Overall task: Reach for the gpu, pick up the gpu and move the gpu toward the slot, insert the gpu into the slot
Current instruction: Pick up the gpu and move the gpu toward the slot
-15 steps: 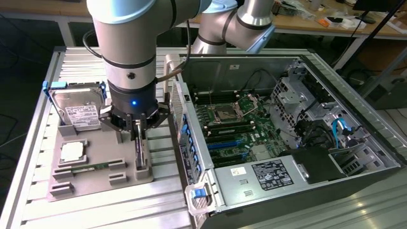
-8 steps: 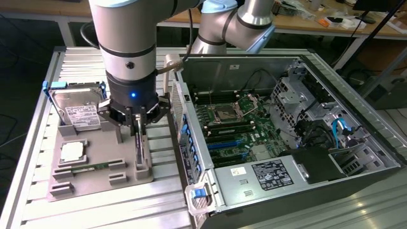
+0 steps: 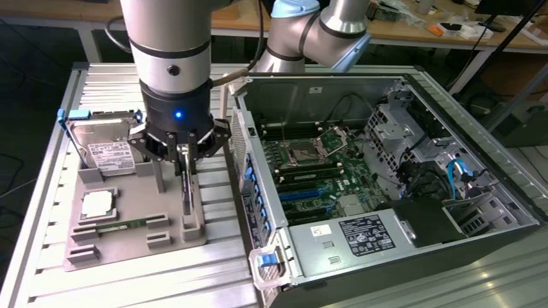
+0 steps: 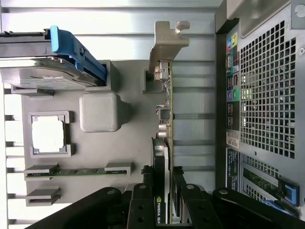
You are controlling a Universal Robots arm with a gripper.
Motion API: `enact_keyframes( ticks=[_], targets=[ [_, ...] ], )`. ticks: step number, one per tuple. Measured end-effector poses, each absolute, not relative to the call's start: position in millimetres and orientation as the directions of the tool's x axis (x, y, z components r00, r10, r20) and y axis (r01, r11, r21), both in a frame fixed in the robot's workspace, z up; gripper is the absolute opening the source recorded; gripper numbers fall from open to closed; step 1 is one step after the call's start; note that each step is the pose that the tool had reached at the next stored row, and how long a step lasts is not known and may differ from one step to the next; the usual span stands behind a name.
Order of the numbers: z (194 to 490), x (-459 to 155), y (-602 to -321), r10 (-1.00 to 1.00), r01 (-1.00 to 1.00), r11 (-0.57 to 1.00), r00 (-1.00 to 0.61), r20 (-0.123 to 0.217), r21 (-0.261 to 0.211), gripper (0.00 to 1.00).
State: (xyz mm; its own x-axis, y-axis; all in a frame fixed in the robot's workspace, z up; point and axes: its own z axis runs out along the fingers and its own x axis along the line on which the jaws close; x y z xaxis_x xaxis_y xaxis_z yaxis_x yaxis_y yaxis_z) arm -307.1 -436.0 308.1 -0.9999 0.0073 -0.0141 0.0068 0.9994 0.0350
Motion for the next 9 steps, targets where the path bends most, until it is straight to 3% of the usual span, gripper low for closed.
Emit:
enact_keyframes(
  ticks=[9],
  targets=[
    [340, -307, -436, 0.007, 0.007, 1.0, -1.0, -0.013, 0.028, 0.27]
  ],
)
